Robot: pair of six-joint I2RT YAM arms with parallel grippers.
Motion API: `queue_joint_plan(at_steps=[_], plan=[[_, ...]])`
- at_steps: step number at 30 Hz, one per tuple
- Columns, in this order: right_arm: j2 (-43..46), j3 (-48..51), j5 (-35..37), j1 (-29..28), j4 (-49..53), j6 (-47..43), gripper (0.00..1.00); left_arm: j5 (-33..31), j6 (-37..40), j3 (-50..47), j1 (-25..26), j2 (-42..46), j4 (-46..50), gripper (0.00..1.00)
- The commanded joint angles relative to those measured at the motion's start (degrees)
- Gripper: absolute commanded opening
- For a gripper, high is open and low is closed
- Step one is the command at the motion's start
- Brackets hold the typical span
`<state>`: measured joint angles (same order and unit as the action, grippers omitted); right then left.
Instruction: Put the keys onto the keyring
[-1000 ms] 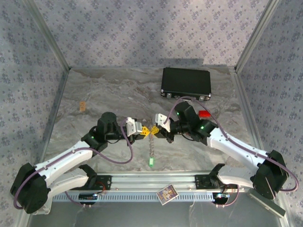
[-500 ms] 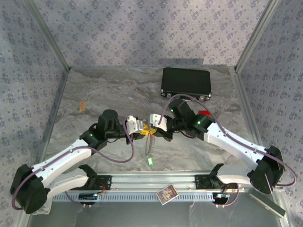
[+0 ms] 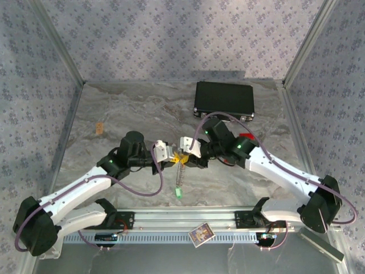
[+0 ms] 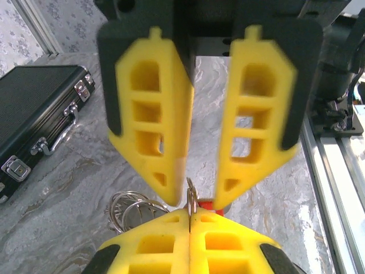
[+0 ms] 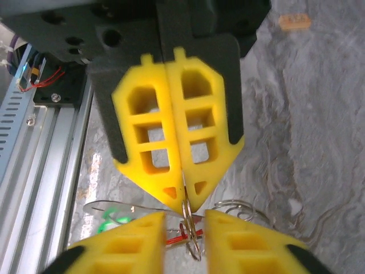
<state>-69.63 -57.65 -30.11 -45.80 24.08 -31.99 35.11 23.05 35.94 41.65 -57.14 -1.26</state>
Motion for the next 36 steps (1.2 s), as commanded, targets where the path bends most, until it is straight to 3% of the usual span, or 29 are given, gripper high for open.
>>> queue_joint_plan(at_steps=[1, 8, 19, 28, 36], plan=[[3.7, 2.9, -3.1, 1.6, -2.7, 3.5, 0.31, 2.1, -2.1, -2.0, 0.3, 1.1, -7.1, 0.0], [5.2, 7.3, -2.1, 2.4, -5.4, 6.8, 0.32, 2.3, -2.0, -3.9, 0.3, 1.5, -10.4, 0.0], [2.7, 6.4, -1.1, 2.4, -6.0, 6.0, 0.32, 3.8, -0.6, -4.0, 0.3, 2.9, -9.6, 0.0], [2.1, 5.2, -2.8, 2.4, -5.1, 5.1, 0.24, 4.3, 0.2, -3.3, 0.3, 2.8, -9.0, 0.0], [2.7, 4.7, -4.5, 2.3, -4.2, 4.5, 0.29, 4.4, 0.7, -3.3, 0.3, 2.9, -8.5, 0.0]])
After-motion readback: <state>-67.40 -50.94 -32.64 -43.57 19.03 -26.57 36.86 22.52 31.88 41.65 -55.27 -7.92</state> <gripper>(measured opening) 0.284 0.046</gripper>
